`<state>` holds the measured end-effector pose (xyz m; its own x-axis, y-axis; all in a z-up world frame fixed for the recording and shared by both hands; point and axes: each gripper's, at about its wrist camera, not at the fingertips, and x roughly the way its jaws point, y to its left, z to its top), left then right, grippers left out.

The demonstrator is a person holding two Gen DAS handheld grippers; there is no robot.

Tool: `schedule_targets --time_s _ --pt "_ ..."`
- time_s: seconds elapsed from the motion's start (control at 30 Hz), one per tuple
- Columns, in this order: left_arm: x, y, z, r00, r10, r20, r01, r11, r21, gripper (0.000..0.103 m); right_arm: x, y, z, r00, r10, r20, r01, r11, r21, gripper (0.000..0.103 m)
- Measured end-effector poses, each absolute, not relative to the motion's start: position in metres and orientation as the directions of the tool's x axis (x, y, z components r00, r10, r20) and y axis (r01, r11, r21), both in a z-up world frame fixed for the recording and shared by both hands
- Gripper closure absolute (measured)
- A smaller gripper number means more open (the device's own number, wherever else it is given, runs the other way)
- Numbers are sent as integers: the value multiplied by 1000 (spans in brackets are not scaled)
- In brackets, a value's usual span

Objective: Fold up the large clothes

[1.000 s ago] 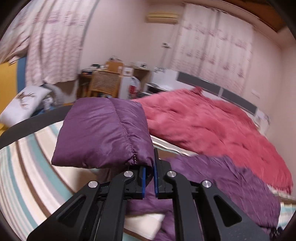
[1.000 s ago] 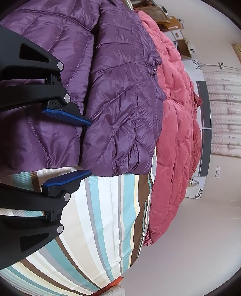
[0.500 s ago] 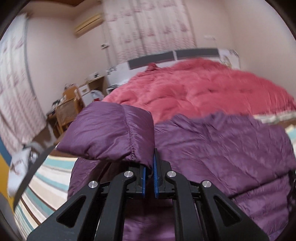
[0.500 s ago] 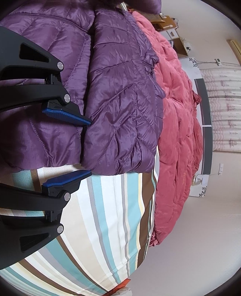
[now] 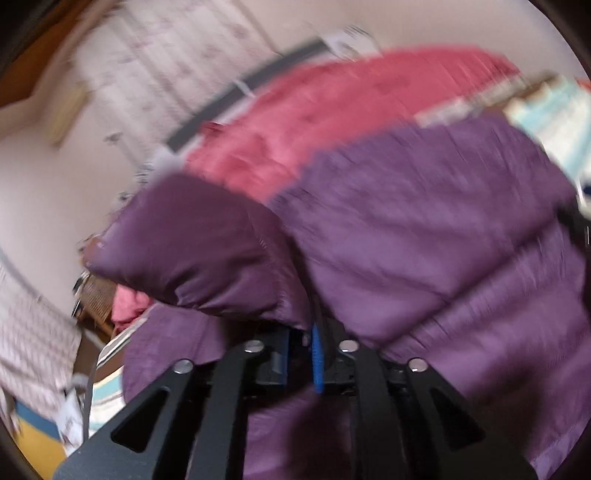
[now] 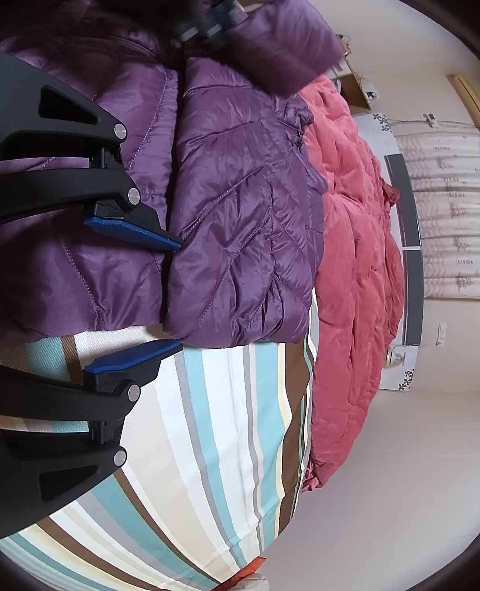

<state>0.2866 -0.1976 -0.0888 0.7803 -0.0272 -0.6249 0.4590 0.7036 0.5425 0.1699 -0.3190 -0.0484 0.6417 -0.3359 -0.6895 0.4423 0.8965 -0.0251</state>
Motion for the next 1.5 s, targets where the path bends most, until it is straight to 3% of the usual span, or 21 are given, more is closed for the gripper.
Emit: schedule_targets --time_s 0.1,0.23,0.33,0.4,0.47,0.53,0.97,1.17,1.5 --pt "271 -202 -98 793 -33 -608 479 650 590 81 170 -321 -49 641 -332 -692 444 896 -19 53" --pt "260 -200 -94 784 -58 -618 493 662 564 80 171 -321 -50 638 -332 -695 445 895 -19 53" --pt "251 -198 -93 776 -93 -623 516 663 543 72 171 -322 -50 638 -332 -695 445 895 -19 53" --pt "243 -196 -87 763 -131 -632 538 672 509 63 171 -322 -50 638 -331 -696 446 895 -17 53" --pt "241 -192 -82 740 -175 -649 561 693 453 39 171 -323 -50 637 -330 -697 446 895 -16 53" --pt "235 -180 -75 702 -237 -671 590 722 363 32 171 -323 -51 636 -330 -698 447 895 -16 53" --pt "217 -75 -87 624 -238 -744 432 899 75 16 174 -319 -52 629 -337 -701 438 898 -39 53" --pt "220 -63 -99 620 -226 -751 402 914 57 10 175 -313 -50 633 -346 -692 425 903 -63 53" --pt "212 -50 -104 607 -232 -760 368 930 11 10 167 -318 -50 633 -334 -699 418 907 -55 53"
